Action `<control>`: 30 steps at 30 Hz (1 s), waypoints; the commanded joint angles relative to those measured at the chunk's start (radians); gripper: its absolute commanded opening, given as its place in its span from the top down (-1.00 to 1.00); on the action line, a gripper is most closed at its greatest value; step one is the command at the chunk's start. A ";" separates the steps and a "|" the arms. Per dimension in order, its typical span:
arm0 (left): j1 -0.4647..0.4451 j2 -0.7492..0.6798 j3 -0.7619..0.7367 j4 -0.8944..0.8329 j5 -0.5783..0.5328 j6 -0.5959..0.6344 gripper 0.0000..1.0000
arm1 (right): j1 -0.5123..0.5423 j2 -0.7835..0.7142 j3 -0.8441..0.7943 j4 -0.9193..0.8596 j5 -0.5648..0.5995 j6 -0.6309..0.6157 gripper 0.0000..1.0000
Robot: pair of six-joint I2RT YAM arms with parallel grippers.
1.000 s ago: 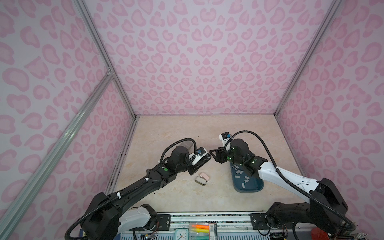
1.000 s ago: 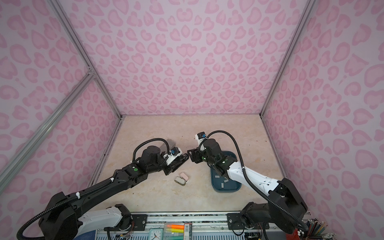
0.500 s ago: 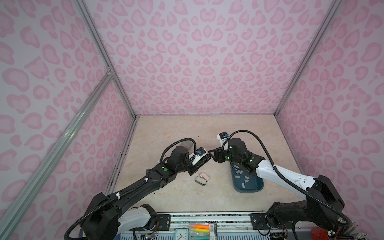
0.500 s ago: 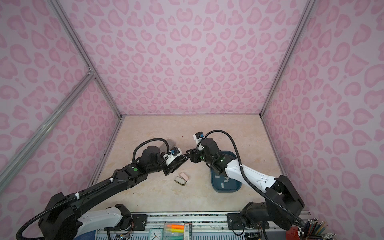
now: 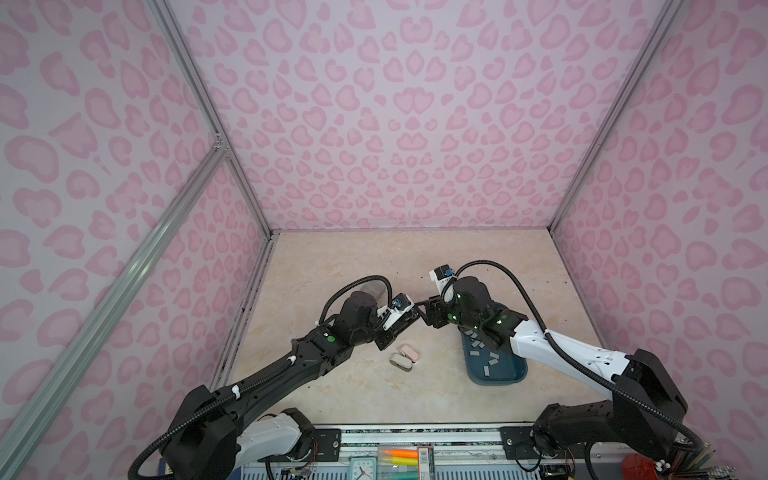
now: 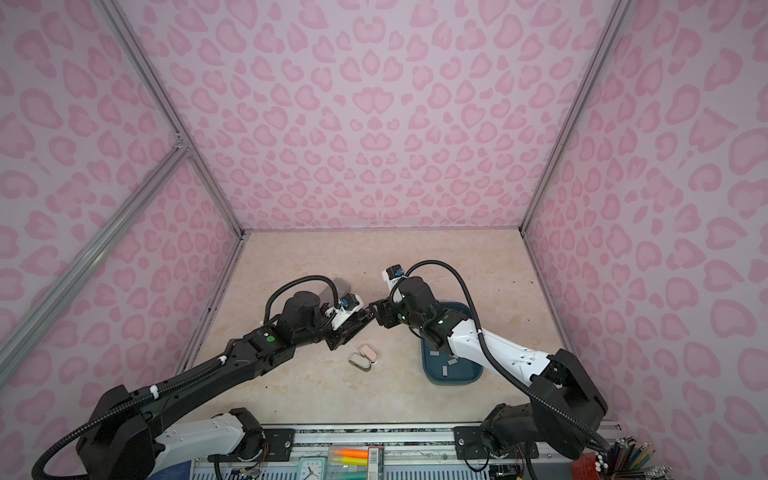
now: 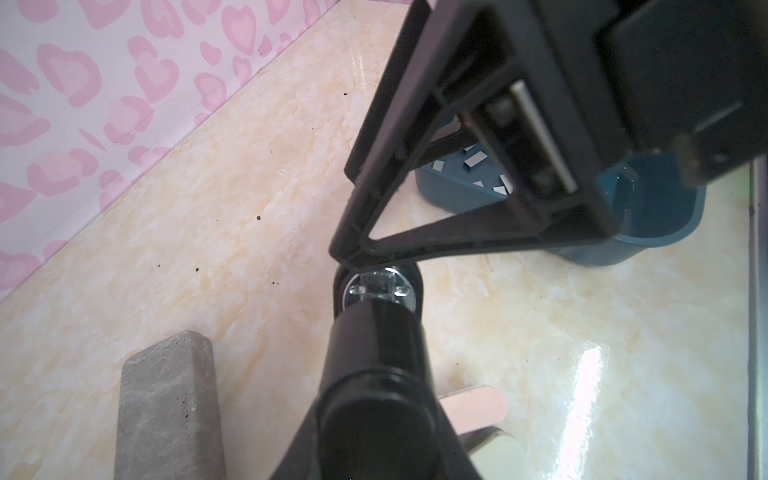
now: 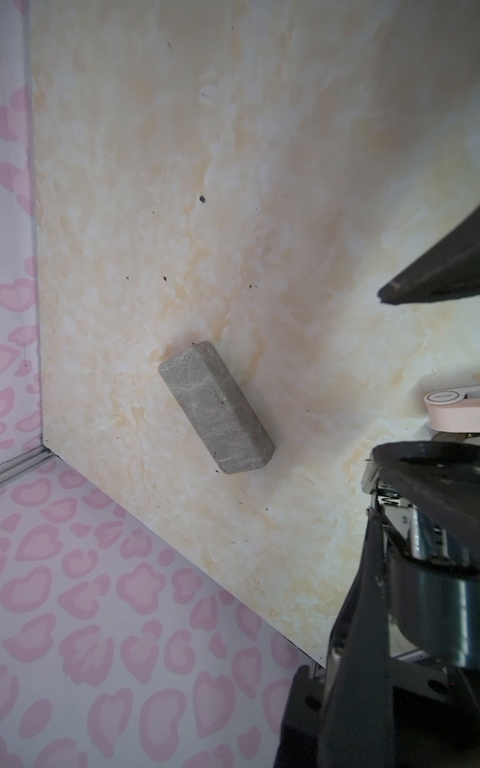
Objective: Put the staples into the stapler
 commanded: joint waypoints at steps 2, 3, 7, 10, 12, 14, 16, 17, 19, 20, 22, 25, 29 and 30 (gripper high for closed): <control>0.001 -0.005 0.014 0.060 0.007 0.000 0.93 | 0.008 0.019 0.014 -0.045 0.015 -0.015 -0.20; 0.001 -0.007 0.013 0.061 0.007 0.000 0.93 | 0.007 0.022 0.019 -0.051 0.027 -0.013 -0.20; 0.002 -0.024 0.002 0.075 0.007 -0.005 0.93 | 0.008 0.051 0.039 -0.083 0.056 -0.011 -0.18; 0.001 -0.046 -0.014 0.091 0.004 -0.009 0.93 | 0.007 0.082 0.061 -0.104 0.063 -0.006 -0.14; 0.001 -0.062 -0.023 0.101 -0.001 -0.008 0.93 | 0.008 0.097 0.070 -0.116 0.069 -0.007 -0.11; 0.001 -0.077 -0.032 0.108 -0.004 -0.007 0.93 | 0.008 0.109 0.077 -0.123 0.076 -0.006 -0.10; 0.001 -0.087 -0.040 0.115 -0.005 -0.006 0.93 | 0.007 0.118 0.082 -0.127 0.080 -0.006 -0.09; 0.001 -0.093 -0.044 0.121 -0.005 -0.006 0.93 | 0.007 0.124 0.084 -0.131 0.082 -0.006 -0.08; 0.001 -0.103 -0.049 0.126 -0.006 -0.007 0.93 | 0.008 0.133 0.091 -0.140 0.087 -0.006 -0.07; 0.001 -0.107 -0.052 0.129 -0.006 -0.006 0.93 | 0.007 0.136 0.095 -0.144 0.088 -0.008 -0.07; 0.000 -0.116 -0.056 0.132 -0.009 -0.008 0.93 | 0.007 0.143 0.101 -0.152 0.093 -0.008 -0.06; 0.001 -0.129 -0.066 0.142 -0.017 -0.009 0.93 | 0.008 0.147 0.105 -0.157 0.100 -0.008 -0.05; 0.001 -0.139 -0.072 0.146 -0.021 -0.009 0.93 | 0.007 0.151 0.109 -0.163 0.102 -0.008 -0.04; 0.002 -0.141 -0.072 0.146 -0.021 -0.008 0.93 | 0.008 0.151 0.109 -0.164 0.105 -0.007 -0.04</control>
